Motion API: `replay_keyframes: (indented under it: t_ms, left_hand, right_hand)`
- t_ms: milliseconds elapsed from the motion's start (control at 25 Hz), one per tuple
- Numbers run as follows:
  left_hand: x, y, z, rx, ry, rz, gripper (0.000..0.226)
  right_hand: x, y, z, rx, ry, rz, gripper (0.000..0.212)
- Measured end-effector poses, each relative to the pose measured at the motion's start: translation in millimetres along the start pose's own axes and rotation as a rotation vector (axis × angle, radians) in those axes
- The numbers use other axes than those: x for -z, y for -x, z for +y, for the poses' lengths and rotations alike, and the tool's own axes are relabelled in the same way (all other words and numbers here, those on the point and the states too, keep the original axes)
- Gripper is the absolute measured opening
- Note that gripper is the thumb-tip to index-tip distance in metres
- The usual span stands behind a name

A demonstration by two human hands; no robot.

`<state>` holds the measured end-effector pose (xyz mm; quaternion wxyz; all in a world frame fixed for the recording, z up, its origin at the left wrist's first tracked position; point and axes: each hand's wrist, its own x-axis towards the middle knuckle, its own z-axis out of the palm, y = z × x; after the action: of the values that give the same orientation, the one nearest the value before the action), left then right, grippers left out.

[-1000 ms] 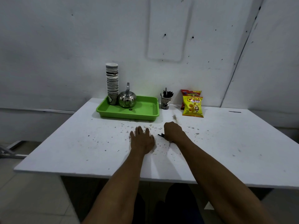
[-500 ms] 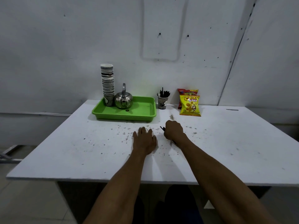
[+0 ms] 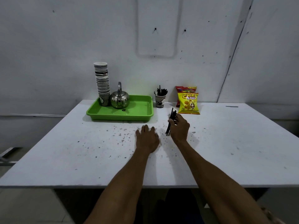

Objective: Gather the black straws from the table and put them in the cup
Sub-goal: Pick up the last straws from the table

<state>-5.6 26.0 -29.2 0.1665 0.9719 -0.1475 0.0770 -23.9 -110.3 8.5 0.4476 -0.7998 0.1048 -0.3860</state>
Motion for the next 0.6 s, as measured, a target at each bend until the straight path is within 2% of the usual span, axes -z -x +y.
replay_keyframes:
  t_ms: [240,440,600]
  left_hand:
    - [-4.6,-9.0,1.3,-0.022,0.01,-0.006,0.051]
    - [-6.1,-12.3,1.3,-0.035,-0.004,-0.002,0.051]
    - [-1.4,-15.4,3.3,-0.124,0.023,0.009,0.05]
  right_hand:
    - [5.3,-5.1,6.5,0.041,-0.062,-0.044,0.024]
    - [4.0,-11.2,9.1,0.055,-0.038,-0.06,0.018]
    - [2.5,-18.5,9.1,0.074,-0.005,-0.065,0.017]
